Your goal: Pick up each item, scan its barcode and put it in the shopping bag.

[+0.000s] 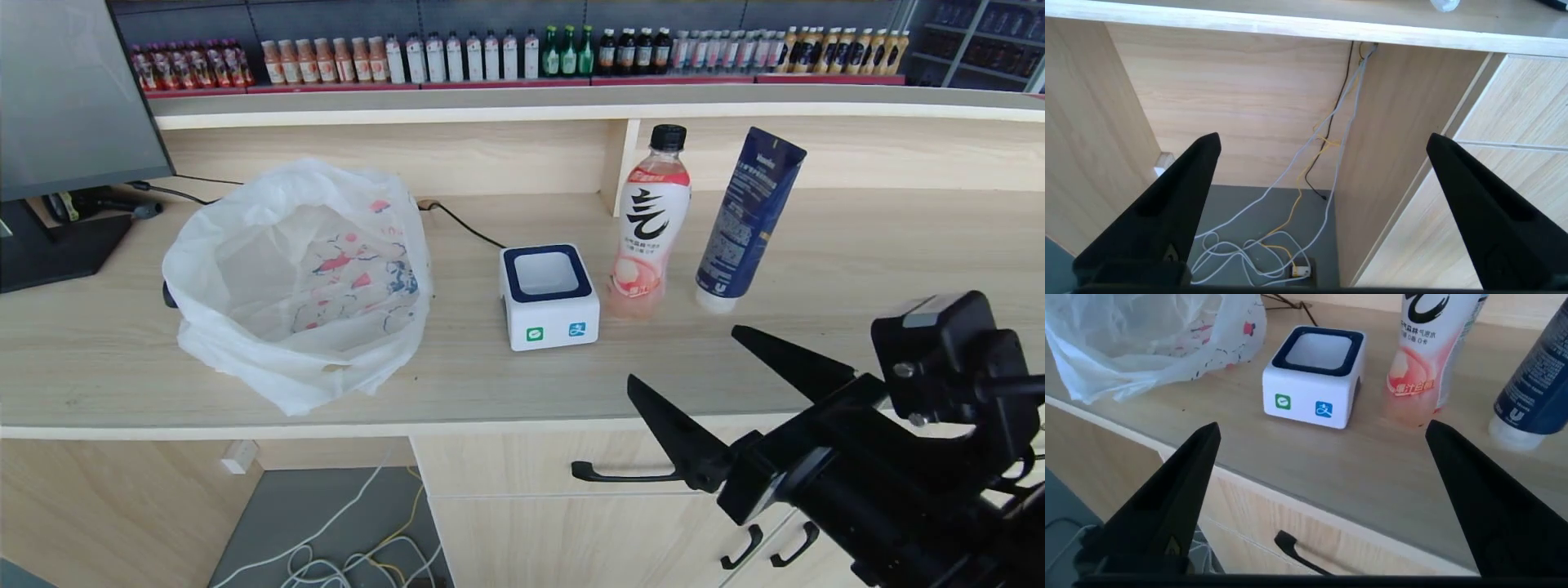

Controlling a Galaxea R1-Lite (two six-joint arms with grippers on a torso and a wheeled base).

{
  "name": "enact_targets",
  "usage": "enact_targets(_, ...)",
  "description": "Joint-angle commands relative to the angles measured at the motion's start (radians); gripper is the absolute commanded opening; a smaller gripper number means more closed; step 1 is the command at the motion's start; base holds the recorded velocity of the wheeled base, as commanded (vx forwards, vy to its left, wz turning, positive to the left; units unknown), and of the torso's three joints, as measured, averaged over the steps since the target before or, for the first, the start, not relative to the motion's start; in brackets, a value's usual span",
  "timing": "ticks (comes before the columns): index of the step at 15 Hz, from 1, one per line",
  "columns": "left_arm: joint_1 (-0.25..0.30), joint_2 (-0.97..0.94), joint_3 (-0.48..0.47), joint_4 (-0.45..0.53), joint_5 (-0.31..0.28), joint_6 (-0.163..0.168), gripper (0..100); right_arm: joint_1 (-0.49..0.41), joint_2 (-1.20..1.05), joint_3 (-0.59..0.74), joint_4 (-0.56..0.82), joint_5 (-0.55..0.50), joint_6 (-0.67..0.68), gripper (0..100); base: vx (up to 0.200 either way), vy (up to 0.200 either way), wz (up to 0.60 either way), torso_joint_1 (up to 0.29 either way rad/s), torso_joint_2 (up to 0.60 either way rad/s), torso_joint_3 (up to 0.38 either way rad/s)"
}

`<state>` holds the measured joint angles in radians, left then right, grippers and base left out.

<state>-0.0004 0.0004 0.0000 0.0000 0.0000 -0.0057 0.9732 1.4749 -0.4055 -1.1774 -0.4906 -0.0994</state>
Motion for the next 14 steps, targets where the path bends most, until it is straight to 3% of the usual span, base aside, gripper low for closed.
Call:
enact_targets(1, -0.001, 0.000, 0.000, 0.000, 0.000, 0.000, 100, 0.001, 0.064, -0.062, -0.004, -0.009, 0.026, 100, 0.000, 0.000, 0.00, 0.000, 0.00, 0.000)
enact_targets(5, 0.000, 0.000, 0.000, 0.000, 0.000, 0.000, 100, -0.025, 0.137, -0.144, -0.005, -0.080, 0.055, 100, 0.000, 0.000, 0.00, 0.000, 0.00, 0.000)
enact_targets(14, 0.000, 0.000, 0.000, 0.000, 0.000, 0.000, 100, -0.202, 0.235, -0.260, -0.007, -0.026, 0.078, 100, 0.000, 0.000, 0.00, 0.000, 0.00, 0.000)
